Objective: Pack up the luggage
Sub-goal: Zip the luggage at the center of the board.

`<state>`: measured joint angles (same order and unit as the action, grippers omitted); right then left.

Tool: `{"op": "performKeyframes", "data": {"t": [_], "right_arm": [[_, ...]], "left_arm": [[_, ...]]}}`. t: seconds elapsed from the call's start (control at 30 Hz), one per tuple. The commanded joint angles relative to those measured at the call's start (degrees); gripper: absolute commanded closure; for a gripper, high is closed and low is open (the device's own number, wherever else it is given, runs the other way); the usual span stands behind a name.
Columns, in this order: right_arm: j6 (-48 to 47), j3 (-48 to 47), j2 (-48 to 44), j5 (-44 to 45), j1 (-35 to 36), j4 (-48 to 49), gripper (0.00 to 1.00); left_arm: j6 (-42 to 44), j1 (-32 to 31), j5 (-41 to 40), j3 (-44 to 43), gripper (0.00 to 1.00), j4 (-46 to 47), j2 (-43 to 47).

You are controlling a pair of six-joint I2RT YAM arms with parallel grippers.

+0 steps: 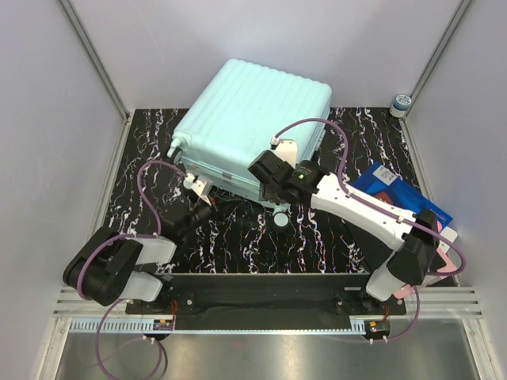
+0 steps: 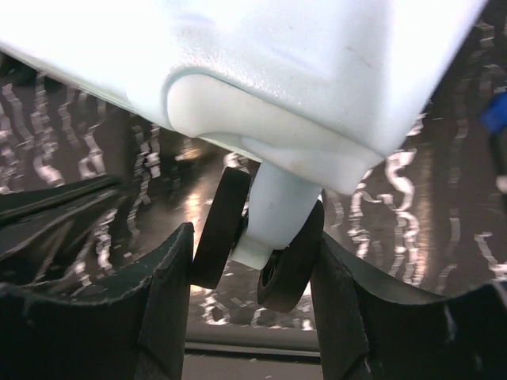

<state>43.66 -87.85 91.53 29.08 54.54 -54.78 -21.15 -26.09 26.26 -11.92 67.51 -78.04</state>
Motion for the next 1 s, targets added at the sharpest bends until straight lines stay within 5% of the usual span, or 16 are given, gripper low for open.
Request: {"op": "performKeyframes", "data": {"t": [0.0, 0.17, 0.27, 0.33, 0.53, 0.97], "right_arm": [[-3.84, -3.81, 4.18, -9.74, 2.67, 19.1, 1.0], [-4.2, -4.17, 4.37, -9.48, 2.59, 19.1, 1.0], [-4.72, -3.47, 3.58, -8.78, 2.67, 19.28, 1.0], [-5.16, -3.03, 3.22, -8.6, 2.67, 19.45, 1.0], [-6.04, -1.36, 1.64, -9.13, 2.67, 20.94, 1.0], [-7.45, 0.84, -0.73, -8.34, 2.59, 22.62, 1.0]], "left_arm": [[1.9, -0.63, 1.87, -1.79, 1.0, 4.48, 1.05], [6.54, -0.37, -6.91, -2.92, 1.0, -10.25, 9.38], [10.06, 1.12, -17.53, -6.78, 0.89, -26.34, 15.62], [10.77, 4.27, -21.86, -7.76, 0.7, -32.58, 18.87], [13.32, 11.14, -22.22, -10.22, 0.38, -39.54, 20.21], [12.27, 21.43, -12.83, -14.18, 0.23, -42.89, 14.85]]}}
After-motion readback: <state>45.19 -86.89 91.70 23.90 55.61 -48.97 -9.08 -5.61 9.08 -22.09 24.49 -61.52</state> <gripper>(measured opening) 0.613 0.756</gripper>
